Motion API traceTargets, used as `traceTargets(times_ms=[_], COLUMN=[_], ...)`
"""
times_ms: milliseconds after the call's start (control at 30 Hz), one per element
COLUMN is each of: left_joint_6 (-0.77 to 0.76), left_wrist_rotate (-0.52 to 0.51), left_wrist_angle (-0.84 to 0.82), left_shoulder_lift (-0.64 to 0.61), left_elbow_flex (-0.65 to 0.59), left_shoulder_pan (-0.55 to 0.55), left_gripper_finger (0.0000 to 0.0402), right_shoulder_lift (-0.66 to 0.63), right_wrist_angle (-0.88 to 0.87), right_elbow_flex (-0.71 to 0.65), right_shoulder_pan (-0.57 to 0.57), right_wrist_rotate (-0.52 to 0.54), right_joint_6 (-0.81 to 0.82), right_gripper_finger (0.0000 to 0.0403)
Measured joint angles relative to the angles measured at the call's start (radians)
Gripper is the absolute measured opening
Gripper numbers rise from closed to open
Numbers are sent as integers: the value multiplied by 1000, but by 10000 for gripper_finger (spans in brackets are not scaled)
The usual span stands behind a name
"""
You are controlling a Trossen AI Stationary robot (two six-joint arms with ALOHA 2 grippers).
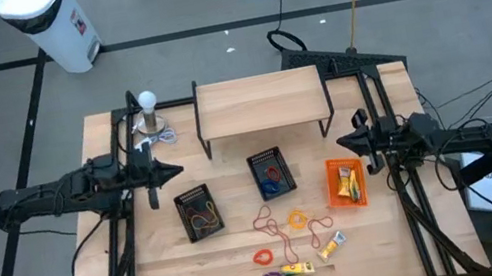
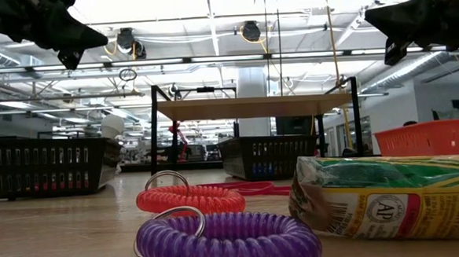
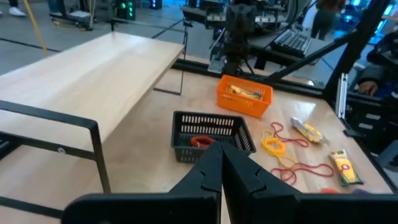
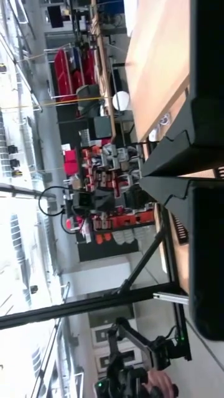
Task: Pick & Place Office Desk Supplies
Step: Put the red rubber band into the left black bin
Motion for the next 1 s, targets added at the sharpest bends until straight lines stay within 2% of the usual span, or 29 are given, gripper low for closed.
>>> traceTargets(times_ms=[233,567,733,867,1000], left_joint_6=[-75,-72,-106,-115,-116], left_wrist_rotate=[-126,-148,-149,-166,-205], left_wrist_angle=[-2,10,83,101,70], left_shoulder_lift=[36,138,160,229,355], left_elbow_flex=[0,0,1,48,142], left_shoulder_pan=[-33,-73,-103,-152,-216], left_gripper_finger=[0,0,0,0,0], right_shoulder_lift=[0,0,0,0,0], right_wrist_angle=[1,39,47,53,53], right_elbow_flex=[-2,-3,-3,-3,-3], right_shoulder_pan=[22,52,65,70,70], right_wrist_rotate=[0,-1,1,1,2], right_joint_6=[0,0,0,0,0], right_gripper_finger=[0,0,0,0,0])
